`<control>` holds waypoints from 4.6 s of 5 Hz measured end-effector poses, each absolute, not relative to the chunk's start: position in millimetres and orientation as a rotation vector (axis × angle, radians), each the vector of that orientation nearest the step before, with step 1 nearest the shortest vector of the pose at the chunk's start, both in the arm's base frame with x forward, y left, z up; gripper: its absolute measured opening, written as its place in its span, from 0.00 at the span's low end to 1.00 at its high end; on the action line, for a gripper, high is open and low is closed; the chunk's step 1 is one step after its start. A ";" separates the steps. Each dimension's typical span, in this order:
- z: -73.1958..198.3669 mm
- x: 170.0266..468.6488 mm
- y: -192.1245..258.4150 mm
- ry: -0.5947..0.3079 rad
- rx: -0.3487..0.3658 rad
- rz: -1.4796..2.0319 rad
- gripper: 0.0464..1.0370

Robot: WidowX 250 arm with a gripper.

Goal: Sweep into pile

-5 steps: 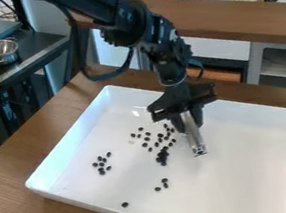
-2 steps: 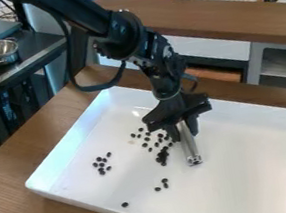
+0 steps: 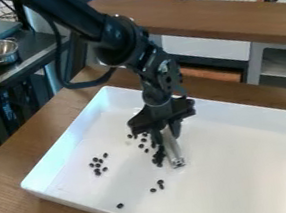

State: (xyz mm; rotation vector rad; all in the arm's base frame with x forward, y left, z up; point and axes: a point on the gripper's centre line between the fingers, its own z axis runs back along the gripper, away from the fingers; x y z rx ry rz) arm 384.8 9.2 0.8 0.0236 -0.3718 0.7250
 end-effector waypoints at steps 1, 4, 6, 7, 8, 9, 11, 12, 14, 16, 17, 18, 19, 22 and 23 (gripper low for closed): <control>0.5 361.7 30.8 -0.352 0.083 0.767 0.31; 3.3 281.5 93.6 -0.299 0.217 0.671 0.31; 45.3 296.3 18.7 -0.296 -0.097 0.679 0.31; 63.8 315.2 -31.4 -0.327 -0.172 0.653 0.31; 49.1 318.6 -78.9 -0.300 -0.161 0.604 0.31; 31.8 320.3 -126.5 -0.296 -0.134 0.529 0.31; 8.2 321.8 -164.6 -0.344 -0.124 0.385 0.31; 2.9 316.0 -160.2 -0.353 -0.126 0.376 0.31; 3.2 302.2 -127.5 -0.366 -0.103 0.335 0.31; 3.2 301.2 -66.2 -0.409 -0.065 0.313 0.31; 1.1 294.4 -39.1 -0.436 -0.044 0.271 0.31; 0.5 279.4 -4.3 -0.409 -0.015 0.252 0.31; 8.4 266.4 26.9 -0.389 0.004 0.215 0.31; 34.4 267.9 69.7 -0.420 0.104 0.272 0.31; 68.4 292.0 24.8 -0.439 -0.087 0.332 0.31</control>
